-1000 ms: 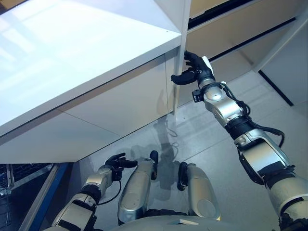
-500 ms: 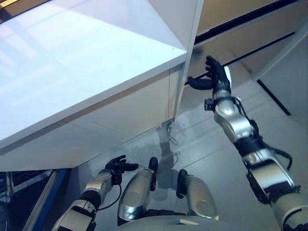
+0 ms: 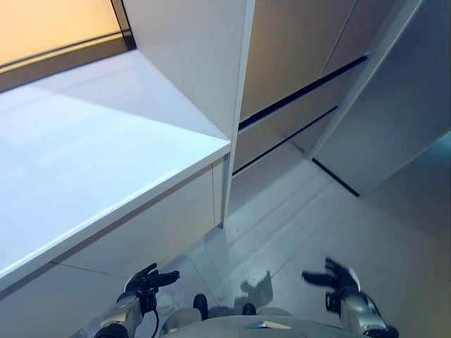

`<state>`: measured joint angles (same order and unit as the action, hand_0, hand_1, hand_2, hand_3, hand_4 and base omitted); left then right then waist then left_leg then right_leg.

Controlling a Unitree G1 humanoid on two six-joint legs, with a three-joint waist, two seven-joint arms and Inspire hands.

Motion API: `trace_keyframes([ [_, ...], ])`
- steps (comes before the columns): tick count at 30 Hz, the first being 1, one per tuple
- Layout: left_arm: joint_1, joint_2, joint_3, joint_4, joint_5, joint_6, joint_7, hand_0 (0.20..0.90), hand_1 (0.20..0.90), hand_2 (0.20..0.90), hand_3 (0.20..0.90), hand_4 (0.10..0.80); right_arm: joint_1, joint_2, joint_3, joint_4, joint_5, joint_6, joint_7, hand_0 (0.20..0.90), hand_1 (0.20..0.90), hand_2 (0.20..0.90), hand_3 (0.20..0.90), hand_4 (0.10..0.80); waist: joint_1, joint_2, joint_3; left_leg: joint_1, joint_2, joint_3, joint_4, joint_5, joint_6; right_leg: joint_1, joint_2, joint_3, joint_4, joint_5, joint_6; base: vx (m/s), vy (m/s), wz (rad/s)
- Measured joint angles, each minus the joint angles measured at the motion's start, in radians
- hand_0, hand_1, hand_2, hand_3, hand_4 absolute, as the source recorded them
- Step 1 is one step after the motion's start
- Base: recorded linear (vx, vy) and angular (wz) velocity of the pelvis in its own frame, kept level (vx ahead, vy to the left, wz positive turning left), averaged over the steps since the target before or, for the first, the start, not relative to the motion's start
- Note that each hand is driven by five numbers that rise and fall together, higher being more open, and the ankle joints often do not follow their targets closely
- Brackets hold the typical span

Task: Put drinks into fridge and close the fridge

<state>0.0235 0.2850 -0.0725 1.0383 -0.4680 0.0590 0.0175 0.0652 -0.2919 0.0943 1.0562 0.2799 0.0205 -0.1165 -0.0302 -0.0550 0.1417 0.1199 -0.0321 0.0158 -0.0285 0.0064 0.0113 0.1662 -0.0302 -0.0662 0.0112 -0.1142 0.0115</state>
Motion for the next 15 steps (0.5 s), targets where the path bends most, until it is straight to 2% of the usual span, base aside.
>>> trace_keyframes([
  [5, 0.027, -0.011, -0.011, 0.127, 0.039, -0.066, -0.060, 0.900, 0.900, 0.900, 0.900, 0.800, 0.014, 0.048, 0.025, 0.198, -0.066, 0.006, 0.131, 0.900, 0.900, 0.900, 0.900, 0.800, 0.000, 0.010, -0.029, 0.023, 0.007, 0.002, -0.030, 0.015, -0.005, 0.009, 0.008, 0.002, -0.011, 0.006, -0.007, -0.015, -0.008, -0.01],
  [9, 0.059, -0.033, -0.011, 0.182, 0.039, -0.085, -0.078, 0.900, 0.900, 0.900, 0.900, 0.800, 0.023, 0.052, 0.026, 0.216, -0.065, 0.025, 0.148, 0.900, 0.900, 0.900, 0.900, 0.800, -0.001, 0.010, -0.028, 0.028, 0.010, 0.008, -0.031, 0.017, -0.007, 0.009, 0.010, 0.006, -0.011, 0.007, -0.009, -0.001, 0.010, -0.02],
  [15, 0.054, -0.037, -0.014, 0.189, 0.038, -0.108, -0.100, 0.900, 0.900, 0.900, 0.900, 0.800, 0.017, 0.051, 0.019, 0.217, -0.066, 0.025, 0.171, 0.900, 0.900, 0.900, 0.900, 0.800, -0.001, 0.008, -0.031, 0.027, 0.010, 0.011, -0.031, 0.018, -0.007, 0.002, 0.012, 0.021, -0.009, 0.007, -0.009, -0.013, 0.015, -0.05],
])
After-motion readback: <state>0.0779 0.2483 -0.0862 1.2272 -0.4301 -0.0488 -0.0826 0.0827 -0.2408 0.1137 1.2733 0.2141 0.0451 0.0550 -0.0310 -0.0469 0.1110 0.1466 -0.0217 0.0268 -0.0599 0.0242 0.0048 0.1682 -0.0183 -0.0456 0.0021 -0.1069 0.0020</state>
